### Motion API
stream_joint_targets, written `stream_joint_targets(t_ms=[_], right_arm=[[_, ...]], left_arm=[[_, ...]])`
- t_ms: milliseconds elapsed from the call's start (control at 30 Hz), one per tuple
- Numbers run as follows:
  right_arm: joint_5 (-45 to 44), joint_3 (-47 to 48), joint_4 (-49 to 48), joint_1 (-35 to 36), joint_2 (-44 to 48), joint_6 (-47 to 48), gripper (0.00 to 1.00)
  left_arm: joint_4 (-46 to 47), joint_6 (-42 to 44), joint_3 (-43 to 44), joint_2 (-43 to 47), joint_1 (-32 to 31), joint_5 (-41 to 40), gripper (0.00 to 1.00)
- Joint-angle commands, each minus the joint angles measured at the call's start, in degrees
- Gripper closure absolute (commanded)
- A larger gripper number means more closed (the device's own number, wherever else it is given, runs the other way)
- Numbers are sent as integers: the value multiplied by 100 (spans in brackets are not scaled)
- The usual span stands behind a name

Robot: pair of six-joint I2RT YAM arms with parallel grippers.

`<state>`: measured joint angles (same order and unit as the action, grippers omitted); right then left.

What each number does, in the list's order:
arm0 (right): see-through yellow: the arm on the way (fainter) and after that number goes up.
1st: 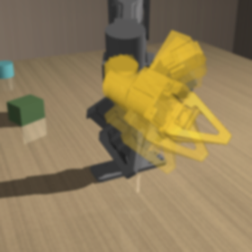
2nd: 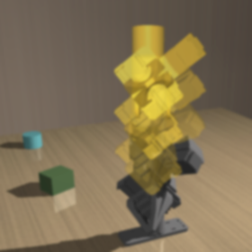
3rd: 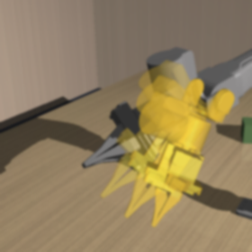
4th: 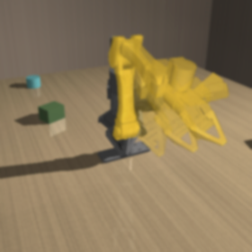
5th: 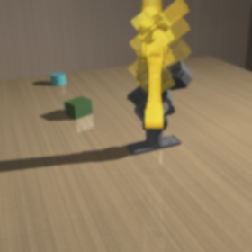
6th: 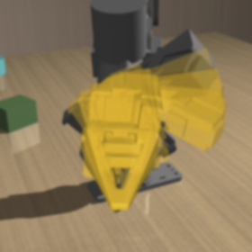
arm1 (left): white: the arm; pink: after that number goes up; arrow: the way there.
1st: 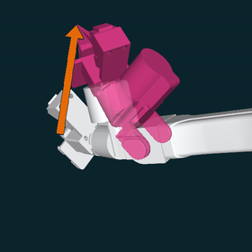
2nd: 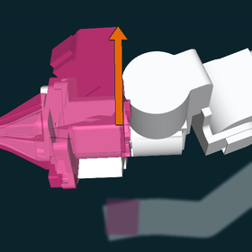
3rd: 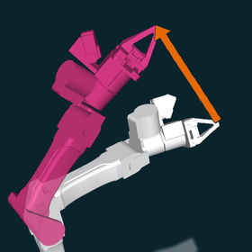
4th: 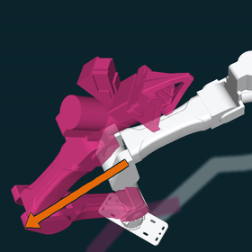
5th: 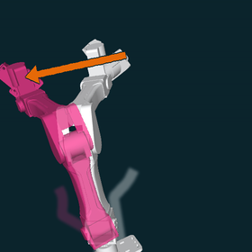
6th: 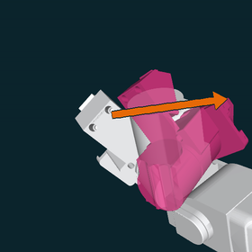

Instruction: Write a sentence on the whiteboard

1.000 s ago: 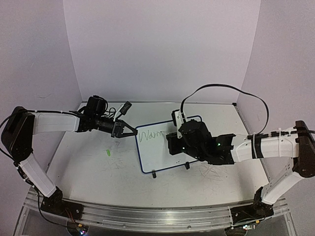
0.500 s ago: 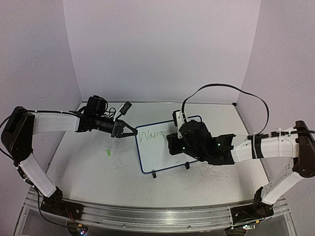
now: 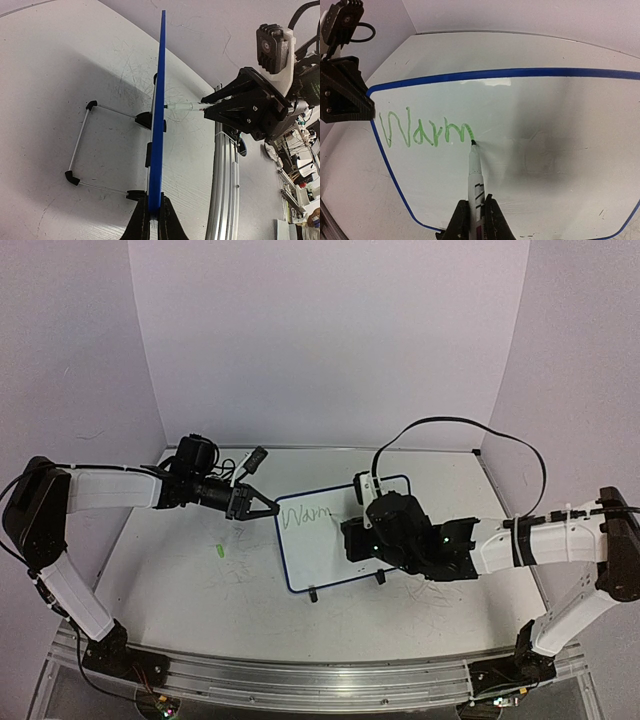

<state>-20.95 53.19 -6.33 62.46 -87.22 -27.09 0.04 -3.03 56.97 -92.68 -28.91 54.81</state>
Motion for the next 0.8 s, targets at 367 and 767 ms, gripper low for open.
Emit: stream_joint_targets(t_ms=[367,767], right_arm=[[-153,253,106,-38,8,255,100],[75,-314,-472,-33,1036,776,100]], left_arm=[[-153,109,154,39,-124,103,100],[-154,118,162,30,-124,102,100]])
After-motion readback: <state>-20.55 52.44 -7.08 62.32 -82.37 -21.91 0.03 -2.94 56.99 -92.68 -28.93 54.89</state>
